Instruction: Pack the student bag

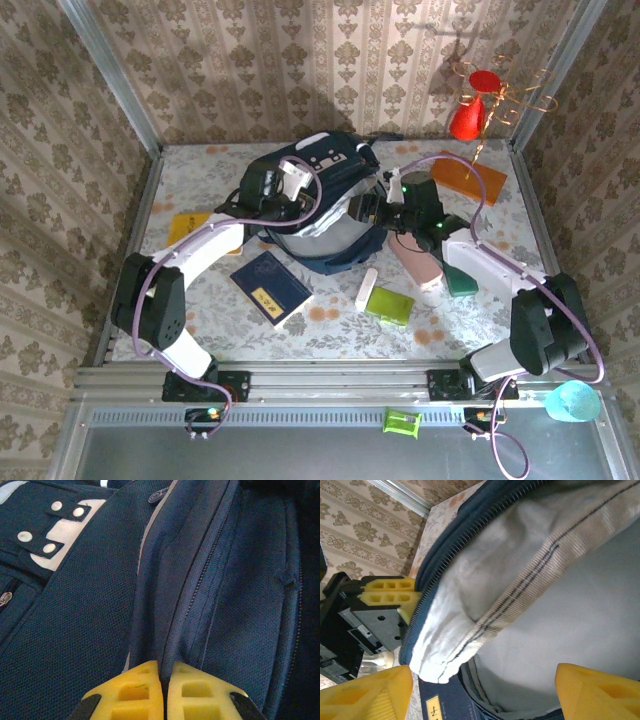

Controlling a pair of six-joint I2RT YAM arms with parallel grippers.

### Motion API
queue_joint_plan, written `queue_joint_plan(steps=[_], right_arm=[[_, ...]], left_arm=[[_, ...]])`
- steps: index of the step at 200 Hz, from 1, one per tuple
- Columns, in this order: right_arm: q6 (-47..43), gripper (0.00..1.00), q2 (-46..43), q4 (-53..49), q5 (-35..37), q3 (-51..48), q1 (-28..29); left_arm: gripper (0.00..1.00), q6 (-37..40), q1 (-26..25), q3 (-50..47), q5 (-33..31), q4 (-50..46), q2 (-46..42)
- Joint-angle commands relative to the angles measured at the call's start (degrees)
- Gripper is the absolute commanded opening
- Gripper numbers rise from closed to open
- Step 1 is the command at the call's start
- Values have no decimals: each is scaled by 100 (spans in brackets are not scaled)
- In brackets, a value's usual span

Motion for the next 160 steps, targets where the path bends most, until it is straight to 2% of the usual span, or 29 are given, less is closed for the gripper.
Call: queue_joint_plan(steps=[1, 16, 46, 67, 86, 121, 160], right_arm=[[87, 77, 146, 200, -160, 134, 60], [166, 78, 155, 42, 167, 291, 191], [427, 85, 190, -775, 1767, 674, 562], [594, 91, 345, -1049, 2408, 878, 698], [699, 93, 553, -999, 2575, 1055, 740], [438, 93, 1198, -1616, 3159, 1682, 719], [484, 85, 819, -1400, 2804, 988, 440]], left_arm=[[0, -156, 55, 368, 209, 100, -369], [0, -97, 31, 338, 119, 87, -375], [0, 46, -93, 276, -139, 73, -366], [0, 147, -185, 234, -286, 63, -333], [0, 204, -248, 196, -363, 102, -296], [0, 266, -321, 140, -477, 138, -280], [0, 336, -313, 32, -885, 161, -322]])
